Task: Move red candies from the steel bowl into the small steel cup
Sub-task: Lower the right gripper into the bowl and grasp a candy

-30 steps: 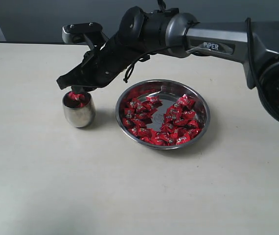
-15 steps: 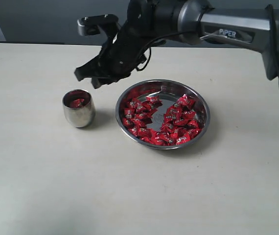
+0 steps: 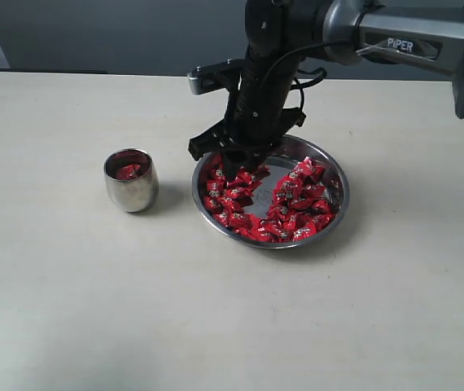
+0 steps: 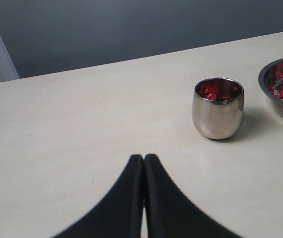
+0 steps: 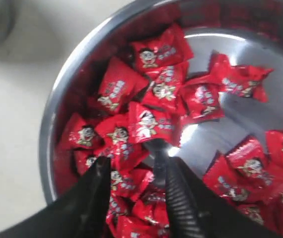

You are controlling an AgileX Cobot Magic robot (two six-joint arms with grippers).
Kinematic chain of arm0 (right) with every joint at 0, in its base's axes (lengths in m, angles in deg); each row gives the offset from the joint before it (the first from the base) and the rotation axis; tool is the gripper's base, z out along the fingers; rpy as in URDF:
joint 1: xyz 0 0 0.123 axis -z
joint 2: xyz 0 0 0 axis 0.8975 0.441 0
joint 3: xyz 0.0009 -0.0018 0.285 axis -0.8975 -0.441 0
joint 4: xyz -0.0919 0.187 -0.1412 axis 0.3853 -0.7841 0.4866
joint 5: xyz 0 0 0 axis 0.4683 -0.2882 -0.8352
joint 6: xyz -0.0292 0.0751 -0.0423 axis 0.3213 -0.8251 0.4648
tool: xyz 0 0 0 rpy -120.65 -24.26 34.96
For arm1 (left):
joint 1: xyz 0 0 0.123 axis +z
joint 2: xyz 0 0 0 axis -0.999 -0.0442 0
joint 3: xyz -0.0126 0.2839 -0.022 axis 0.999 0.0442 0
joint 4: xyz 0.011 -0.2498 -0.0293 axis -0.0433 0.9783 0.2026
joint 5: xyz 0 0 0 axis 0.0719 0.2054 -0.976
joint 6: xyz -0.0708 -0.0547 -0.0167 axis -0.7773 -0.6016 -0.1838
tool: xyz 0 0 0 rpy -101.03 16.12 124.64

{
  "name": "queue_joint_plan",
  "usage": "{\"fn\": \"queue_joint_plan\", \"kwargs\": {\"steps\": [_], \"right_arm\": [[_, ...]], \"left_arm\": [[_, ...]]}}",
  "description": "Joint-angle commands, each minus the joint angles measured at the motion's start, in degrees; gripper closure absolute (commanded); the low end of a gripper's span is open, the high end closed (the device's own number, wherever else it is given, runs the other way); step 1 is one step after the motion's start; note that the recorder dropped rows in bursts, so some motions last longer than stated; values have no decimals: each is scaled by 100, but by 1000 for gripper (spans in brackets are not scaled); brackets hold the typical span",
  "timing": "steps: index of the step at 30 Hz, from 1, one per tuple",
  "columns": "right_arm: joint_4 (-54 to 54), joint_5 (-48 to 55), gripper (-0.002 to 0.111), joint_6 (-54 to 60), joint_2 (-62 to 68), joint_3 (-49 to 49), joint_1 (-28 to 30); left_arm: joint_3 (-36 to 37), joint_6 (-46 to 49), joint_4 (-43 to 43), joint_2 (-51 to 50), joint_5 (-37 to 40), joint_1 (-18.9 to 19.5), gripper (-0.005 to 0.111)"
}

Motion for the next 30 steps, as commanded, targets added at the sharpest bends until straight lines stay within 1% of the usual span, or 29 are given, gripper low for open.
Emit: {"fn": "queue_joint_plan", "kwargs": {"steps": [1,3,5,16,18,21,24,30], "right_arm": [[-393,97,68,400,145,9,22],[-371,127,61,400,253,9,22],[-294,181,59,400,336,9,22],[-258,-63,60,388,616,9,22],[-261,9,63,388,681,9,22],[-271,125,77,380,749,9,22],[-243,127,86,380,750,9,22],[-243,1,86,380,616,9,22]], "left_arm": [[-6,-32,2,25,-41,-60,106],[-6,-32,2,25,-41,-60,106],[-6,-32,2,25,-41,-60,106],[-6,-32,2,25,-41,-60,106],[-6,-32,2,25,-41,-60,106],[-6,-32,2,25,-41,-60,106],[-6,-32,2,25,-41,-60,106],[-6,-32,2,25,-41,-60,106]]}}
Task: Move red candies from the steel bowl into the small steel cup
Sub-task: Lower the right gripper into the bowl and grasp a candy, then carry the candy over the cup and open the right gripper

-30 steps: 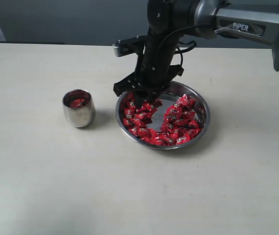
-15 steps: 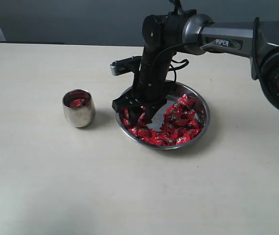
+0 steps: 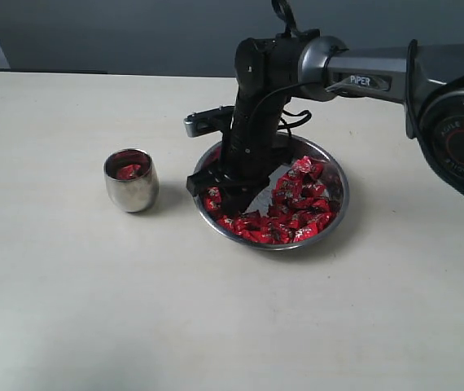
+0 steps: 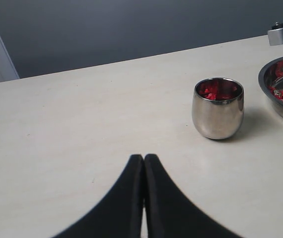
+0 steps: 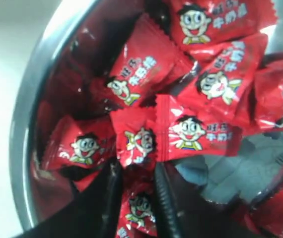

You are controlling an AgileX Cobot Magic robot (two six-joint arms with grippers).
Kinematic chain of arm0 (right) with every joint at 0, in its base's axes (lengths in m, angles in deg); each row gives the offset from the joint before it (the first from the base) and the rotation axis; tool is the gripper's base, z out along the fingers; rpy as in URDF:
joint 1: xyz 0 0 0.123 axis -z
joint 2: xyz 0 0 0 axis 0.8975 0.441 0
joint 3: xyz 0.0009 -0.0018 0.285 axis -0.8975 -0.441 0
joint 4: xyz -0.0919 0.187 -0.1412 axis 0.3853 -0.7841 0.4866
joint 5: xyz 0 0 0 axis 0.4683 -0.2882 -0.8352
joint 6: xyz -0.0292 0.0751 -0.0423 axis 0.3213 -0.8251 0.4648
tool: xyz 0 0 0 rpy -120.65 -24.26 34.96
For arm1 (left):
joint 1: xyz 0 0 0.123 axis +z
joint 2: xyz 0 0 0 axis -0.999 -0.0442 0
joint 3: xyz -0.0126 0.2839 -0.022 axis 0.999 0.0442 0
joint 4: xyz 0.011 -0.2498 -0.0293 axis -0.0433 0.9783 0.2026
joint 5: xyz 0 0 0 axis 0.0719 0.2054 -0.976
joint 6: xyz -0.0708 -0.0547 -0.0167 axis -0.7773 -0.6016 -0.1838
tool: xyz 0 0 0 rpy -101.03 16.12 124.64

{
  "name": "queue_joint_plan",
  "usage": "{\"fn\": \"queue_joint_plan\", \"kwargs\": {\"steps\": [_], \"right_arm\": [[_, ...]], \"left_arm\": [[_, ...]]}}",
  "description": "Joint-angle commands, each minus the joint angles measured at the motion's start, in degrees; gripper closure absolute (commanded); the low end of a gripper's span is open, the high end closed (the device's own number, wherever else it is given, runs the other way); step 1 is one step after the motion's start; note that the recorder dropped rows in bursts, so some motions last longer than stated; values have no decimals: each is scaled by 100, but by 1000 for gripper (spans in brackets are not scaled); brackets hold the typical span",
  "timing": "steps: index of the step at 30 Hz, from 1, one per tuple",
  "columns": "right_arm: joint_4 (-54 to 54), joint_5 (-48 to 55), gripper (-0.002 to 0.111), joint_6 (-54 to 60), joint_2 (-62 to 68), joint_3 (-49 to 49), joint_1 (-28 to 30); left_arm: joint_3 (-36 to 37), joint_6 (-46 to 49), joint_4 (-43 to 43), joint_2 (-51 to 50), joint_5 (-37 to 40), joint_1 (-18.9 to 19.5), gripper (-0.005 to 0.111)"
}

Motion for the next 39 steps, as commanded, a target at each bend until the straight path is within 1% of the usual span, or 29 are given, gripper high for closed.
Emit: {"fn": "queue_joint_plan", "kwargs": {"steps": [1,12,22,23,24,25,26,27,28,29,31,33,39], "right_arm": [[75,-142,86,39,-134,9,22],[63,-606,87,54,-560,9,22],[-88,-510,87,115,-1101,19,22],[-119,-525,87,172,-1146,19,22],[-486,-626,87,456,-1206,19,6],[-733,-685,88,620,-1220,19,6],[-1502,-855,93,1073,-1218,19,-16],[-1843,-953,97,1284,-1218,19,-47],[-2245,-1286,107,1513,-1218,19,-140],[-2327,-1467,109,1565,-1218,19,-185],[-2360,-2043,109,1591,-1156,19,-437],[-2360,-2224,109,1671,-1010,19,-573],[-2375,-2323,109,1670,-522,19,-732]], "left_arm": [[-6,-32,2,25,-41,-60,106],[-6,-32,2,25,-41,-60,106],[-6,-32,2,25,-41,-60,106],[-6,-32,2,25,-41,-60,106],[-6,-32,2,25,-41,-60,106],[-6,-32,2,25,-41,-60,106],[-6,-32,2,25,-41,-60,106],[-6,-32,2,25,-41,-60,106],[-6,-32,2,25,-41,-60,106],[-6,-32,2,25,-41,-60,106],[-6,-32,2,25,-41,-60,106],[-6,-32,2,25,-41,-60,106],[-6,-32,2,25,-41,-60,106]]}}
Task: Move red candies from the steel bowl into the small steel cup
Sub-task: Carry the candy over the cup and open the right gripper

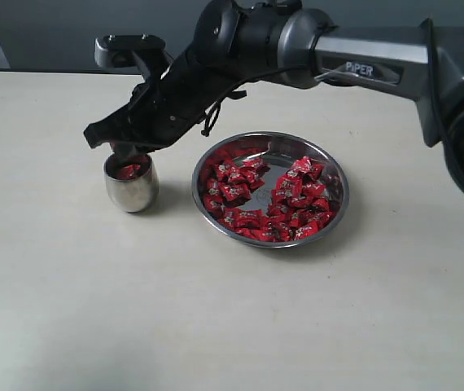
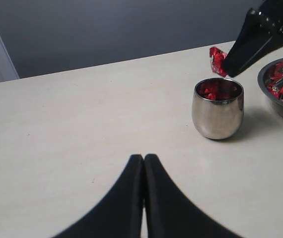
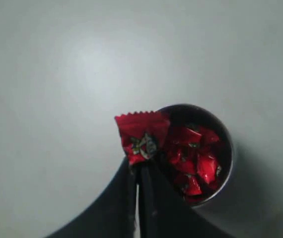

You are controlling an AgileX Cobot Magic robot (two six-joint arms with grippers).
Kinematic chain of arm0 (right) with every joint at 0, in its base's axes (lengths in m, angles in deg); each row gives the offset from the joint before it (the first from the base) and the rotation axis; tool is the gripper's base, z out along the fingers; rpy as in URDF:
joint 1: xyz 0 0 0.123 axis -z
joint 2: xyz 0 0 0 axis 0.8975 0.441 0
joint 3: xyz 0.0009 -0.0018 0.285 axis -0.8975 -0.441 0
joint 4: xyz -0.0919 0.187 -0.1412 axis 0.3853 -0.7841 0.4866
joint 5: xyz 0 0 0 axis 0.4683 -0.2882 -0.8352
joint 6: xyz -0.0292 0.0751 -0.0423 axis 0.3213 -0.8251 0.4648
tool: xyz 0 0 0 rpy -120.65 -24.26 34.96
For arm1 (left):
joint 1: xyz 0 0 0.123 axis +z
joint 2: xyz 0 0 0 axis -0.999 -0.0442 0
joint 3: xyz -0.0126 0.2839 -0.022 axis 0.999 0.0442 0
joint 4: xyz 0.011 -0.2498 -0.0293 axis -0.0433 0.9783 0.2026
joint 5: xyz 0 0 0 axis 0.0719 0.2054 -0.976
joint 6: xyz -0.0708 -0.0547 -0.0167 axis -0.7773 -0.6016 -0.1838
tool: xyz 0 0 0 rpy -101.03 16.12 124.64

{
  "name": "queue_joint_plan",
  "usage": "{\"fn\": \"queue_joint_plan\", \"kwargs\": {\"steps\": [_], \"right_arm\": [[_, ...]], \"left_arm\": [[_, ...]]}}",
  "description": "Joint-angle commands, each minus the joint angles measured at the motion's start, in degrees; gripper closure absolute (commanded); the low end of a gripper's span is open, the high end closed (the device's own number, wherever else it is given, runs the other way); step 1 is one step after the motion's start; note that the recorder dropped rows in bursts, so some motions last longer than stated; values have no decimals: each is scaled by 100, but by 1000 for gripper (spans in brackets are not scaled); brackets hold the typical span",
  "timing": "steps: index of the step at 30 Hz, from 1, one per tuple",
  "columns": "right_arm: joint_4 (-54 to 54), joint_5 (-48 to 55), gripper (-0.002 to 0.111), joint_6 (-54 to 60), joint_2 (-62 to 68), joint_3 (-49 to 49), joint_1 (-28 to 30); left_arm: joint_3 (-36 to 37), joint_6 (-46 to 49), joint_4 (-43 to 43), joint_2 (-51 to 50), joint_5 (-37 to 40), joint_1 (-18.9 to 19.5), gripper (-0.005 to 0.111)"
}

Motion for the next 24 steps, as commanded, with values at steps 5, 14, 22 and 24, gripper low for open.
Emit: {"fn": "queue_joint_plan", "kwargs": {"steps": [5,14,22,24], "right_arm": [[-7,-169,109,56,159,19,-17],[-7,-168,109,84,159,19,-17],[8,-162,77,84,159,19,-17],[8,-199,77,84,159,19,-17]], "left_arm": [[-6,-32,2,25,-41,-60,106],[-6,-32,2,25,-41,-60,106],[-6,-32,2,25,-41,-60,106],[-6,-32,2,25,-41,-60,106]]}}
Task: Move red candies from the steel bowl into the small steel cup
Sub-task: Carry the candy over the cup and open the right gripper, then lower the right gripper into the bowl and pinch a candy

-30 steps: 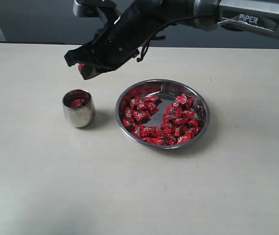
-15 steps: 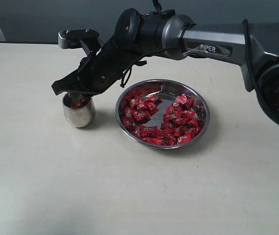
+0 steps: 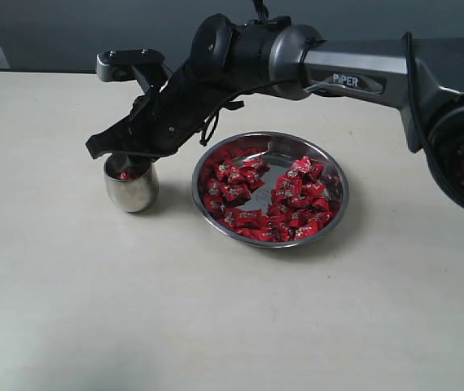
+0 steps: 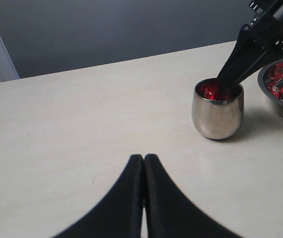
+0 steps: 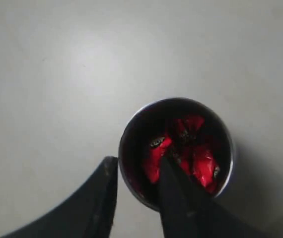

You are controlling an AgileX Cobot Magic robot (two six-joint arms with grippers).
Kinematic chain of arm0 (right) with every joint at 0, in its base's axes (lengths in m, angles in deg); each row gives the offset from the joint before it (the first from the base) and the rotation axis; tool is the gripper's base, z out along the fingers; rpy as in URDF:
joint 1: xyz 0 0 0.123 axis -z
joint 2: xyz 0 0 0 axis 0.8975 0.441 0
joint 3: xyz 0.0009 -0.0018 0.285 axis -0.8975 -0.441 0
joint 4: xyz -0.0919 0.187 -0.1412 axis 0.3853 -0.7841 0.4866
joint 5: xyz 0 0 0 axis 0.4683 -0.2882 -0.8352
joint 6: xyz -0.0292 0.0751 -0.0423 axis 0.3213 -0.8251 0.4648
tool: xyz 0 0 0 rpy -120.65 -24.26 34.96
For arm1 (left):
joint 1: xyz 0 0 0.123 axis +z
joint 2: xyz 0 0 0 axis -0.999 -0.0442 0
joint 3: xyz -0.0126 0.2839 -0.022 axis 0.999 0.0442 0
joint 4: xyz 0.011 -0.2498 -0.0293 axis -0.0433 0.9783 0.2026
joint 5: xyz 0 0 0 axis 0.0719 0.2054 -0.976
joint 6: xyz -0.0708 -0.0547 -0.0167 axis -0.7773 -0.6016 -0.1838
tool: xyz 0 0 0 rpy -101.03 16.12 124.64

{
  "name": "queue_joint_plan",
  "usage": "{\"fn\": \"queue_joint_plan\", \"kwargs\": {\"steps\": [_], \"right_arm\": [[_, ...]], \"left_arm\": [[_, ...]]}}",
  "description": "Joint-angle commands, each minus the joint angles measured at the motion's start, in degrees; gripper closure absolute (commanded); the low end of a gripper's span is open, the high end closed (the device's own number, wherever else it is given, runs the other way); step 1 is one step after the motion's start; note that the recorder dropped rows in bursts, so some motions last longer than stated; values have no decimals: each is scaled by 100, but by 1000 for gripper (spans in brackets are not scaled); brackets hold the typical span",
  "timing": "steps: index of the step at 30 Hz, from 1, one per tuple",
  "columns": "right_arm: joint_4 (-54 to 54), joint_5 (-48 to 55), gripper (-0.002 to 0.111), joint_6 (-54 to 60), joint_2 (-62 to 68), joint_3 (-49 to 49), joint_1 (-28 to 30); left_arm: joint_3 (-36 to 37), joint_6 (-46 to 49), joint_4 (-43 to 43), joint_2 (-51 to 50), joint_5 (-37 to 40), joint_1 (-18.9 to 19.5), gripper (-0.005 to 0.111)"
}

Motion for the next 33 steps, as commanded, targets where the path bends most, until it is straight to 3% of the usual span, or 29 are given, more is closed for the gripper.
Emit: {"fn": "queue_joint_plan", "kwargs": {"steps": [1,6,12,17,33], "right_arm": [[8,-112,77,48,-20,19,10],[925,-185,77,-152,-282,19,24],[2923,482,77,-2366,-715,19,447],[3063,1522,77,-2397,-546,19,881],[3351,1520,77,-2397,316,9,1011]], "left_arm": [[-6,-32,2,25,-41,-60,106],[-6,-32,2,25,-41,-60,106],[-6,-32,2,25,-41,-60,106],[-6,-32,2,25,-41,-60,106],[-6,-32,2,25,-41,-60,106]]}}
